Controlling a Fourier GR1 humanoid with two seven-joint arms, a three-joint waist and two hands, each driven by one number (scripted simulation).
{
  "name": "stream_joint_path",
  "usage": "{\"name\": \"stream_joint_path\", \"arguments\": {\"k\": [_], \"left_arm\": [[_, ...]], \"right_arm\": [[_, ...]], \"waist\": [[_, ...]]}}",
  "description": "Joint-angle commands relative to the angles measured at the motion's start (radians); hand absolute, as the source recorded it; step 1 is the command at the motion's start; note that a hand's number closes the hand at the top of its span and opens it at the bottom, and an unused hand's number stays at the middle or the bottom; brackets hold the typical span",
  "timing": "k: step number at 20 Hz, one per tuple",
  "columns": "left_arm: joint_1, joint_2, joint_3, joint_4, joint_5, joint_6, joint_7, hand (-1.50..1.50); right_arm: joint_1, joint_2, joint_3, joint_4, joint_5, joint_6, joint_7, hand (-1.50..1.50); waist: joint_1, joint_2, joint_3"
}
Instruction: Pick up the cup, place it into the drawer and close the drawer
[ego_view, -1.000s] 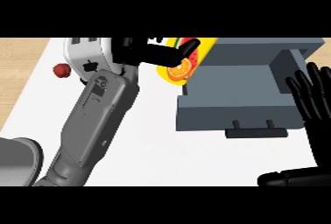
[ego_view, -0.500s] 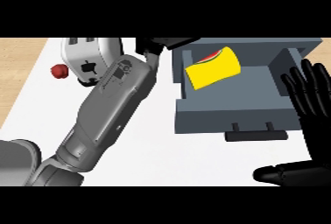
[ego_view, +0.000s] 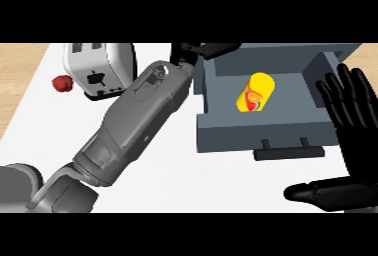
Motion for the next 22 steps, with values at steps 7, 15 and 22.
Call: {"name": "stream_joint_path", "arguments": {"k": [7,15,22], "left_arm": [[-0.053,0.0,-0.2,0.116,0.114,0.056,-0.018,1.5],[-0.061,0.0,-0.337,0.166,0.123,0.115,0.009,-1.5],[-0.073,0.0,-0.342,0.157,0.191,0.089,-0.024,-1.5]], "right_arm": [[0.002,-0.03,-0.029,0.02,-0.05,0.051,-0.023,-1.5],[-0.009,0.018,0.018,0.056,-0.018,0.035,-0.072,-1.5],[-0.034,0.01,0.013,0.002,-0.057,0.024,0.001,-1.5]], "waist": [[-0.032,0.005,0.001],[-0.067,0.016,0.002],[-0.056,0.014,0.0]]}}
